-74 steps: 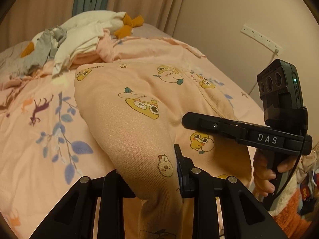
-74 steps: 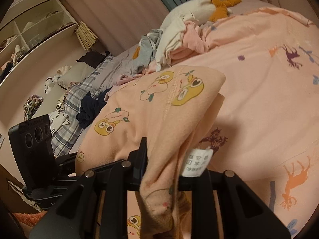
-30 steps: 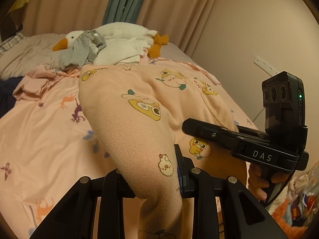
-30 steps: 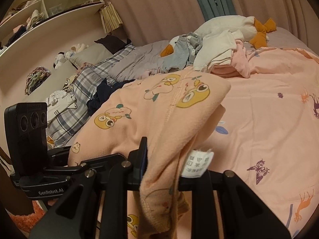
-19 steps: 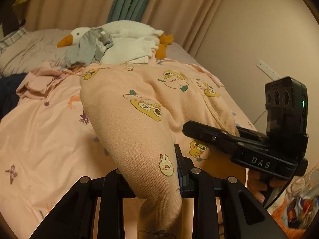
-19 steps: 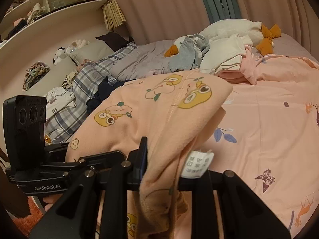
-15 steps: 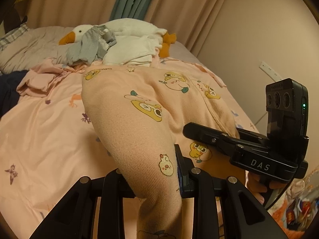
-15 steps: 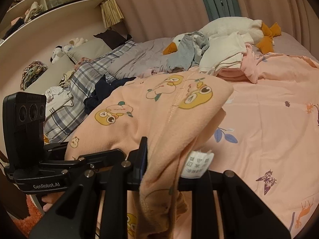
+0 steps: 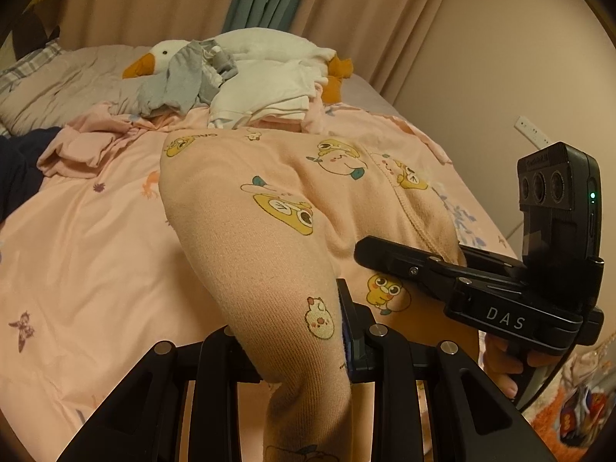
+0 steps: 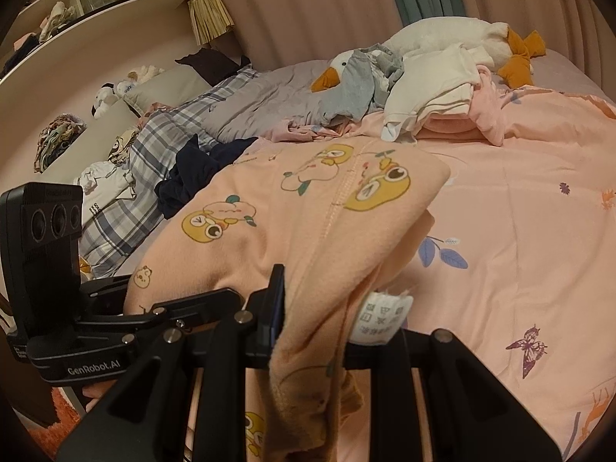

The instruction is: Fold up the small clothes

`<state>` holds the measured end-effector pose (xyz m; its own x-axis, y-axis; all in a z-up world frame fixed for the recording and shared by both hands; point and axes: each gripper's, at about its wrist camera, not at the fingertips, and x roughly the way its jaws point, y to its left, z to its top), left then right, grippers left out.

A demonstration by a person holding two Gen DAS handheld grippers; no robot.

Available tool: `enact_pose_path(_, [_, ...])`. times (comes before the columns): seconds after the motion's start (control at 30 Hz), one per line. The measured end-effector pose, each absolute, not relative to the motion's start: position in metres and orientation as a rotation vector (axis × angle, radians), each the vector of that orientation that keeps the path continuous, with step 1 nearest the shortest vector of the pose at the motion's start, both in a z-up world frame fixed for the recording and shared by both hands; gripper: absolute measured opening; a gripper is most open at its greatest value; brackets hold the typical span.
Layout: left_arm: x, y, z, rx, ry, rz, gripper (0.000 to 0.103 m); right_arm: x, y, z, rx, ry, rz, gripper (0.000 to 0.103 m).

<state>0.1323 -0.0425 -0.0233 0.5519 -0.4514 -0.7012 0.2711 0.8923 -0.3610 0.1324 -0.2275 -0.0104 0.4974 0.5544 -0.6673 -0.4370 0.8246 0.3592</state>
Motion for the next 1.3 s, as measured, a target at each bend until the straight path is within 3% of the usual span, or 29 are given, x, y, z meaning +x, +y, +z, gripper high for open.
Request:
enact_pose_path(0.4, [0.150,-0.045,-0.050,-0.213,0.941,-0.426,0.027,0.148,-0.228,-0.035,0.164,0.904,0.594,0.022])
enact_pose_path(1.03, [0.163,-0.033,-0.154,-0.255,1.182,-0.409,0.027,0.166,-0.207,-0.144,0.169,1.139,0.584,0.023])
enact_pose_path(1.3, [0.160,-0.030,-0.157,-0.266,1.166,-0.414,0.029,0.165,-0.216,-0.158,0.230,1.143,0.580,0.026])
